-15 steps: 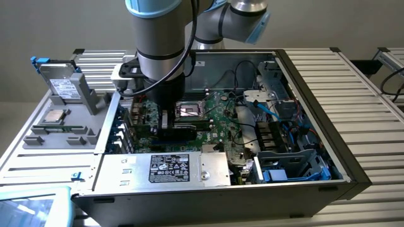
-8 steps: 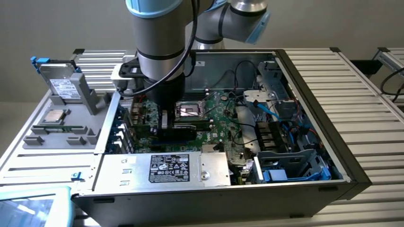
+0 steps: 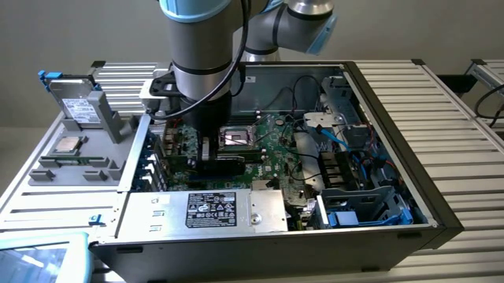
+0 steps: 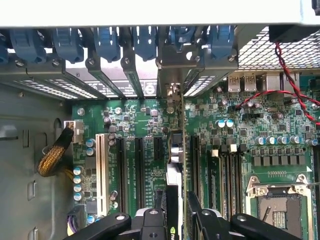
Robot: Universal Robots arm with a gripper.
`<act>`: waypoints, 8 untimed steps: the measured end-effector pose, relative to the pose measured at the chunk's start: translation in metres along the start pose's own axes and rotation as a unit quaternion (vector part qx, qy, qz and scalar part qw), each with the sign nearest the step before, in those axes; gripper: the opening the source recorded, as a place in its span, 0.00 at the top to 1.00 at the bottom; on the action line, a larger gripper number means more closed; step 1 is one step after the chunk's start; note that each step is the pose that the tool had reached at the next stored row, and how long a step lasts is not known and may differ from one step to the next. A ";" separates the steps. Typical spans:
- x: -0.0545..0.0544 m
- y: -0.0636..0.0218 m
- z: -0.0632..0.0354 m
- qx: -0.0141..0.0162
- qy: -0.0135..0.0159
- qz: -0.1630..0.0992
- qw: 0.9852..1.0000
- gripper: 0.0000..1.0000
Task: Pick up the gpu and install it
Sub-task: 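Insert the gpu into the slot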
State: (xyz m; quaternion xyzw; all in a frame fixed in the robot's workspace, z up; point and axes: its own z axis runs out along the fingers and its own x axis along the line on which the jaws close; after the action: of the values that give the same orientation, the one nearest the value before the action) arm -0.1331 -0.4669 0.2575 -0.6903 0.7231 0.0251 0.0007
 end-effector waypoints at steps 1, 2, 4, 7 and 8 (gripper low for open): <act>0.000 0.0000 0.0000 0.000 0.000 0.000 1.000 0.73; -0.001 0.0000 0.0000 0.000 0.000 0.000 1.000 0.73; -0.001 -0.0001 0.0000 -0.002 0.000 0.003 1.000 0.73; -0.001 -0.0001 0.0002 -0.003 0.000 0.005 1.000 0.73; -0.001 -0.0002 0.0003 -0.003 0.000 0.006 1.000 0.73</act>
State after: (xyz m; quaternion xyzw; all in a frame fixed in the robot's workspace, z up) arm -0.1329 -0.4661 0.2572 -0.6859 0.7272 0.0272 -0.0013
